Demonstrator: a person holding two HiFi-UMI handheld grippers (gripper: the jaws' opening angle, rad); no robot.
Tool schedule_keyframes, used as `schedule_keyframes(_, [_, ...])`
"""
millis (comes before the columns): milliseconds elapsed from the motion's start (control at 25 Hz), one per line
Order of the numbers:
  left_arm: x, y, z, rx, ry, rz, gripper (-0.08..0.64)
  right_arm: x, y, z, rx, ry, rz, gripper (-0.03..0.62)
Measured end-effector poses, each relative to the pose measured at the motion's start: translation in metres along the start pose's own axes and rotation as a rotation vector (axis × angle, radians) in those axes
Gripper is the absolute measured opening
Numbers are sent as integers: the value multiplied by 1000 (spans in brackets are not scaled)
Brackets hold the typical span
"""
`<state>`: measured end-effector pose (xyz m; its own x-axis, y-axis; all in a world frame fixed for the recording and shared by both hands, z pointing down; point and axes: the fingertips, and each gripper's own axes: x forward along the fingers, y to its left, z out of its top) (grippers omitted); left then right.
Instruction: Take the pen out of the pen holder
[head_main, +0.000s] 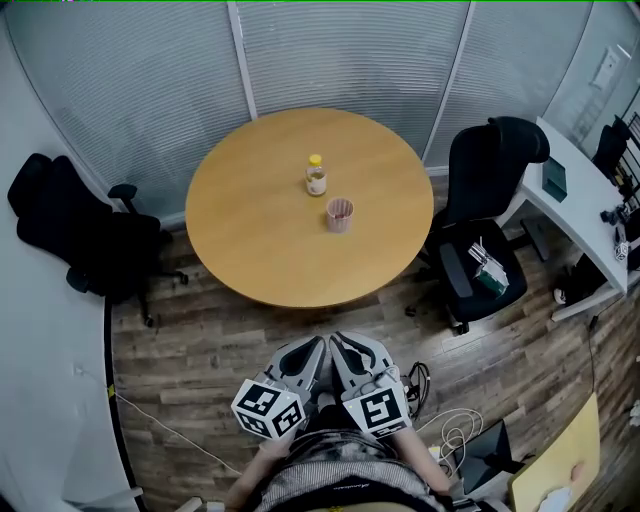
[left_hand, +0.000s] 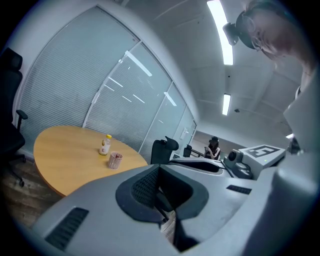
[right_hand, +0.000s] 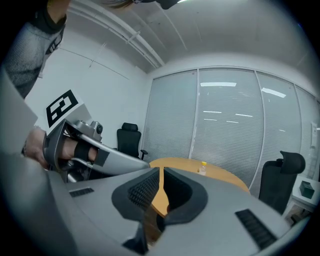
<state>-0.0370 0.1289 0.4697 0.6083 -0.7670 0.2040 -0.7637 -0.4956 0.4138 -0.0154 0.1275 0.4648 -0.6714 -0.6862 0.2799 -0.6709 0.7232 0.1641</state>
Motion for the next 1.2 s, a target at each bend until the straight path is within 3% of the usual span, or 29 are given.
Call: schedule_keyframes(1200, [175, 108, 112, 0, -63, 111, 5, 158, -169, 39, -72, -47, 134, 38])
